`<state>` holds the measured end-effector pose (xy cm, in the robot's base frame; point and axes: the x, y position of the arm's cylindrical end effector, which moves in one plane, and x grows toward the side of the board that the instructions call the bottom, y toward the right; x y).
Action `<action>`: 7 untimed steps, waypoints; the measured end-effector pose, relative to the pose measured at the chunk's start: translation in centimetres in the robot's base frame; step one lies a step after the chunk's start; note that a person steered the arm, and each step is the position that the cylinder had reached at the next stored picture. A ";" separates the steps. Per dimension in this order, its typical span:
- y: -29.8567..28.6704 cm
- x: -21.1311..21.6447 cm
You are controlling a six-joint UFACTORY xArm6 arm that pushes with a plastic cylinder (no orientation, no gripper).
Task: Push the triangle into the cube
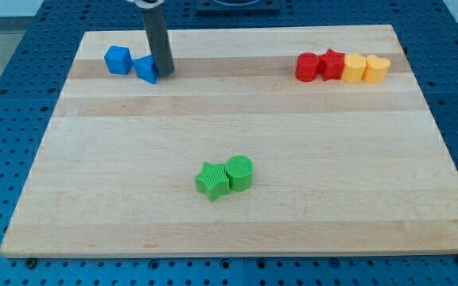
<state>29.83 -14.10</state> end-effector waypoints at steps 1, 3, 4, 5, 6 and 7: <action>-1.3 -1.6; 3.9 0.3; 6.6 1.7; 9.7 5.8; 18.3 10.2; 23.2 10.8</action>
